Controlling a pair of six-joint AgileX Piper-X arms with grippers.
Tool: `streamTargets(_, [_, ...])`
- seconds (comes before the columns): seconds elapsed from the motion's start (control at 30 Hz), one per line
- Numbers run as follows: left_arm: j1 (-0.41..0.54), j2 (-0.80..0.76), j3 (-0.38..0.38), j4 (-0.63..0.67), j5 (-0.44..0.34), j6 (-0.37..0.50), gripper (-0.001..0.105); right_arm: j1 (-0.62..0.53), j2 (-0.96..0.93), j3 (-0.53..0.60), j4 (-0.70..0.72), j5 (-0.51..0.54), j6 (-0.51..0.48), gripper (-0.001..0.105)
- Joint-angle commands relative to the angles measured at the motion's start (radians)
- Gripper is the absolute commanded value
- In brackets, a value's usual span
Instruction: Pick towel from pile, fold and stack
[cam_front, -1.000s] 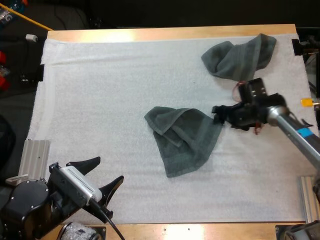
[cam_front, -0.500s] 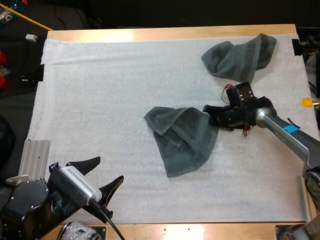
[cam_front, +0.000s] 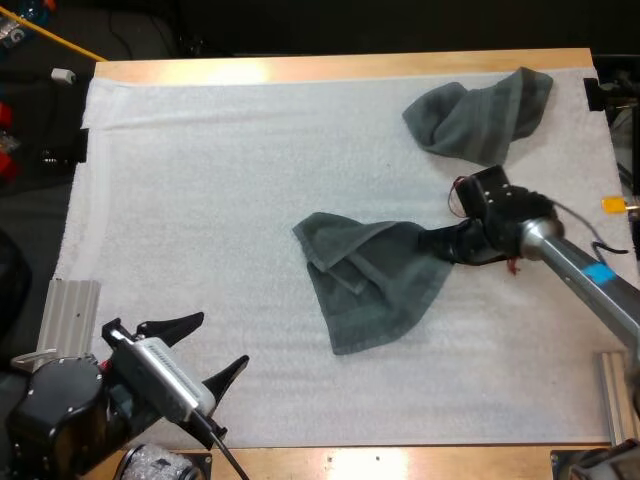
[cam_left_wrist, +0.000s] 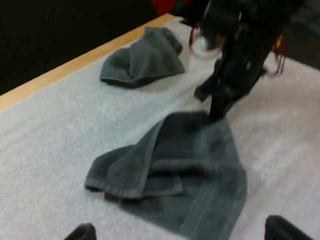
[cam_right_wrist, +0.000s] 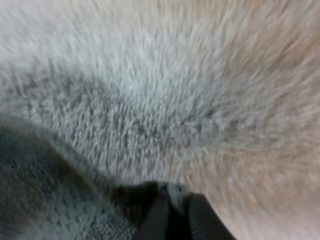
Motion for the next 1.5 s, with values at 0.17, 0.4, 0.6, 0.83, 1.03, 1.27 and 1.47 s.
streamTargets(0.17, [-0.065, 0.102, 0.034, -0.003, 0.110, 0.070, 0.064, 0.002, -0.101, -0.001, 0.220, 0.054, -0.040, 0.000])
streamTargets(0.4, [-0.236, 0.291, 0.034, -0.013, 0.094, 0.142, 0.064, 0.009, -0.147, 0.076, 0.285, 0.054, -0.054, 0.000])
streamTargets(0.6, [-0.355, 0.492, 0.034, -0.072, -0.004, 0.158, 0.064, 0.008, -0.227, 0.157, 0.253, 0.054, -0.018, 0.000])
streamTargets(0.83, [-0.400, 0.729, 0.034, -0.220, -0.031, 0.158, 0.064, 0.008, -0.304, 0.160, 0.247, 0.054, -0.011, 0.000])
streamTargets(1.03, [-0.400, 0.909, 0.034, -0.249, -0.035, 0.158, 0.064, 0.008, -0.333, 0.160, 0.247, 0.054, -0.011, 0.000])
streamTargets(1.27, [-0.400, 1.080, 0.034, -0.287, -0.042, 0.158, 0.064, 0.008, -0.332, 0.160, 0.247, 0.054, -0.011, 0.000])
streamTargets(1.47, [-0.400, 1.176, 0.034, -0.349, -0.117, 0.153, 0.064, 0.008, -0.332, 0.160, 0.245, 0.054, -0.011, 0.000])
